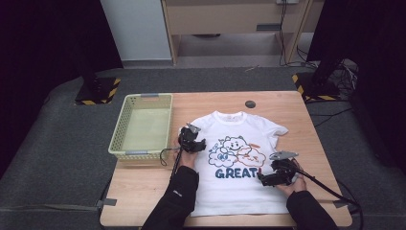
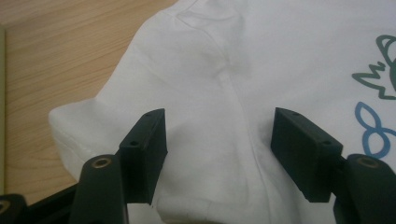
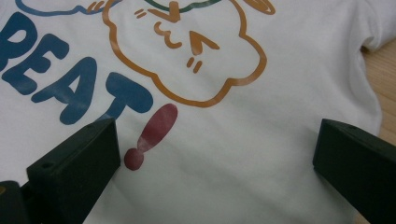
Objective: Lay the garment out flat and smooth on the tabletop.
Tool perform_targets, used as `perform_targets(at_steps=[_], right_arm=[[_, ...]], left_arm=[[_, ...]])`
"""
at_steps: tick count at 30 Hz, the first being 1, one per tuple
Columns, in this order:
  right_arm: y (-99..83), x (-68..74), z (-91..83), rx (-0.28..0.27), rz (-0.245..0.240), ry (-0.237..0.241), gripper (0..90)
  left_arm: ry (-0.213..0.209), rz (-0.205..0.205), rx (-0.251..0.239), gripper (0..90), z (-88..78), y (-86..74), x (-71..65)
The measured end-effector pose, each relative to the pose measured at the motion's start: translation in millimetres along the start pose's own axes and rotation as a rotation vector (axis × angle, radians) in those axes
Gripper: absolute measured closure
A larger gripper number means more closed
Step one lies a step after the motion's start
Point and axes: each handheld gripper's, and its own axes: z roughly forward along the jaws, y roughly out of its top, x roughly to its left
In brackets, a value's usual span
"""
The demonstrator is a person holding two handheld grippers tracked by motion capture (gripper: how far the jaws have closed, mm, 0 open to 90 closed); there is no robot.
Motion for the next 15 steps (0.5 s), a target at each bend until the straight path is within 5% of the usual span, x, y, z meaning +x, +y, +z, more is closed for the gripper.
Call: perform_targets(at_steps=[7,15], right_arm=[[4.0,-1.4,3.2,0.001,0.002,-0.004,0.7],[6.3,-2.6,0.5,0.009,0.013,-0.011,2.1]], left_arm=[[0.007,-0.011,0.021,35.3,-1.1,2.2,2.0],[-0.053,-0.055,-0.004,32.6,-13.9,6.2,3.8]])
